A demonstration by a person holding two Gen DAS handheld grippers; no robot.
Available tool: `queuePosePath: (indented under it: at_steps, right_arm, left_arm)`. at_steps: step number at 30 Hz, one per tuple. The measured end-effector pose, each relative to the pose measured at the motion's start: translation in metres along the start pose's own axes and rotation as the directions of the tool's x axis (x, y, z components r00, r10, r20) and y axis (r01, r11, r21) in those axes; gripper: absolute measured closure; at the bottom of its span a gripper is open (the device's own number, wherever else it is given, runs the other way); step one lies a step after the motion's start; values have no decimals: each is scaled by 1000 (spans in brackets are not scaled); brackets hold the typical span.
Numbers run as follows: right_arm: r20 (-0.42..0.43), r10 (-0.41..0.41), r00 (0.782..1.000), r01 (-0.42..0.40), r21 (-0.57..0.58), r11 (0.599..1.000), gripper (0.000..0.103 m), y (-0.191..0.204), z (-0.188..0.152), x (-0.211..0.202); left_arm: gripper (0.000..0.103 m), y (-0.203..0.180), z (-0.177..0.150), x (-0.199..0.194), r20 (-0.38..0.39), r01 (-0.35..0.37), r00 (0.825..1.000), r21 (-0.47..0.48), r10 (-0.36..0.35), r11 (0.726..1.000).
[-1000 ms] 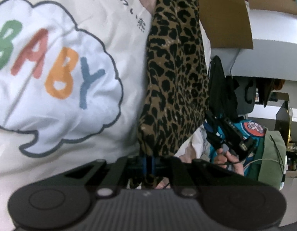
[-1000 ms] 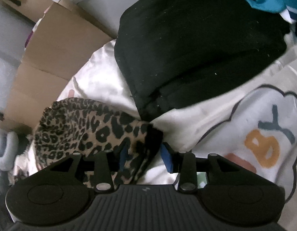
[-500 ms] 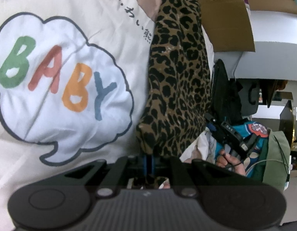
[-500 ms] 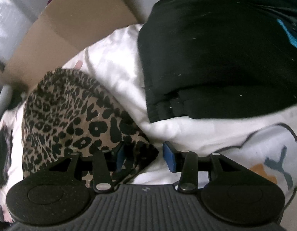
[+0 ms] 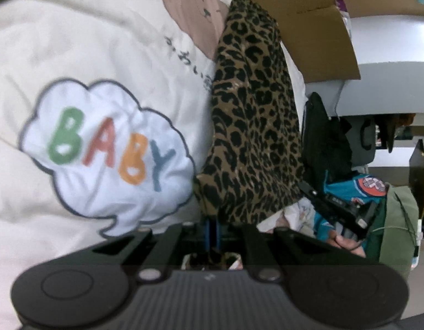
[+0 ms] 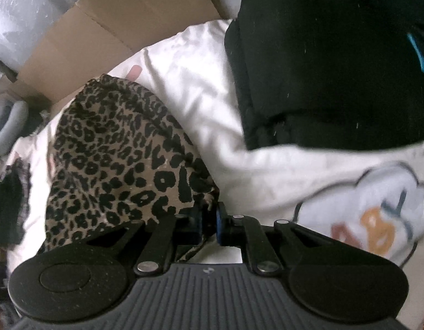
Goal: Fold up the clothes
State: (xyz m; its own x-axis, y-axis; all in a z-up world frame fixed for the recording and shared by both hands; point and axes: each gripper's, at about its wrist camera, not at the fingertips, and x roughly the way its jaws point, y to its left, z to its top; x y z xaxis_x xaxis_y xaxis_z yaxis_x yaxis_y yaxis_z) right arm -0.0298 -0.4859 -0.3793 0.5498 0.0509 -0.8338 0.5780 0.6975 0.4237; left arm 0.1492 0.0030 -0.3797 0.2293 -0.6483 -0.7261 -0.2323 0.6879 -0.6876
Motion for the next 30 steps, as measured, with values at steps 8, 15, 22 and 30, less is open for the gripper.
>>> queuePosePath:
  at_steps: [8, 15, 22, 30]
  right_arm:
    - [-72, 71, 995, -66, 58, 996, 97, 15, -17, -4]
    - [-137, 116, 984, -104, 95, 990, 97, 27, -31, 1]
    - [-174, 124, 977, -110, 89, 990, 97, 30, -37, 4]
    - [-211, 128, 969, -112, 83, 990, 97, 32, -49, 18]
  left_arm:
    - [99, 6, 14, -24, 43, -71, 997, 3, 71, 997]
    - [99, 14, 27, -39, 53, -117, 992, 11, 116, 993]
    - [99, 21, 34, -44, 30, -149, 988, 26, 149, 988]
    - [98, 45, 35, -32, 19, -212, 977, -10, 213, 977]
